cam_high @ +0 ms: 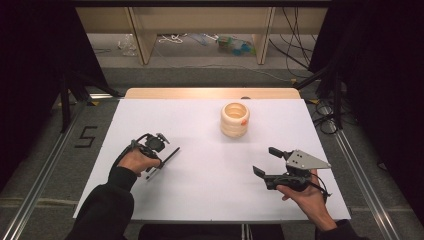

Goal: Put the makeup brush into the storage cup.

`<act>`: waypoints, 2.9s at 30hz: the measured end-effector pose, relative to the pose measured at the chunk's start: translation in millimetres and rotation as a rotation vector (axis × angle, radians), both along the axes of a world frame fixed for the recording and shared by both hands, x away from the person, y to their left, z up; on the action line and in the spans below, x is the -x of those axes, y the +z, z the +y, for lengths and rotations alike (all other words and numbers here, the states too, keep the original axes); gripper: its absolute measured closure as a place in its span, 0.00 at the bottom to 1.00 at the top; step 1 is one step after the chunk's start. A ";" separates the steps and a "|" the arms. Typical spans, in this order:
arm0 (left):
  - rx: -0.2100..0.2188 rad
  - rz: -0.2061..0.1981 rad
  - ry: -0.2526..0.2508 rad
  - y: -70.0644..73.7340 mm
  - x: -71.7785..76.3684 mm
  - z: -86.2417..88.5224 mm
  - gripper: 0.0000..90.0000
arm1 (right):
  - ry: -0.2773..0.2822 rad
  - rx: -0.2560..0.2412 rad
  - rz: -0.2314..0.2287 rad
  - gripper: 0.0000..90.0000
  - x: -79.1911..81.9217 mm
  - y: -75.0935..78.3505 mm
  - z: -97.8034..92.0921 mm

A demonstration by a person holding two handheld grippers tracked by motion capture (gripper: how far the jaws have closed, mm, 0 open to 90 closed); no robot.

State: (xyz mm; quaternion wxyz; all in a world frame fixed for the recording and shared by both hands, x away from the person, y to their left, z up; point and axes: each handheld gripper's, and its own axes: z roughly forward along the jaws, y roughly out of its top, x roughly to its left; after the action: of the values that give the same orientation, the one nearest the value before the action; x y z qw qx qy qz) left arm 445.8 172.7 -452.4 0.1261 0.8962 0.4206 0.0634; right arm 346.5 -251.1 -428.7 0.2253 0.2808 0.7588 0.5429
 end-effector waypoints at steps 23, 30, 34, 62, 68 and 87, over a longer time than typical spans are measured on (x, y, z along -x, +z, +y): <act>0.064 0.024 -0.153 14.4 15.0 -31.2 0.93 | 0.028 0.006 -0.034 0.19 -0.1 -1.9 6.6; 0.064 0.029 -0.212 16.6 20.6 -45.0 0.93 | 0.045 0.031 -0.044 0.19 0.1 -2.2 9.1; 0.050 0.031 -0.244 17.1 25.2 -55.2 0.93 | 0.052 0.040 -0.044 0.19 0.8 -3.0 11.8; 0.053 0.049 -0.377 24.6 40.0 -93.5 0.93 | 0.256 0.334 -0.210 0.18 11.8 -9.5 69.4; 0.047 0.044 -0.400 26.9 41.1 -102.9 0.93 | 0.312 0.398 -0.246 0.21 11.2 -12.8 83.7; 0.029 0.057 -0.475 34.3 48.9 -117.1 0.93 | 0.415 0.584 -0.333 0.28 5.5 -22.2 113.2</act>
State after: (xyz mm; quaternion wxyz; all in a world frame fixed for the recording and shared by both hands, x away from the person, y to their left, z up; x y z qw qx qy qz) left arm 396.9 55.7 -418.1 0.1384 0.9695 0.2024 0.0004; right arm 341.0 -137.9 -450.9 0.3013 -0.0464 0.8749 0.3763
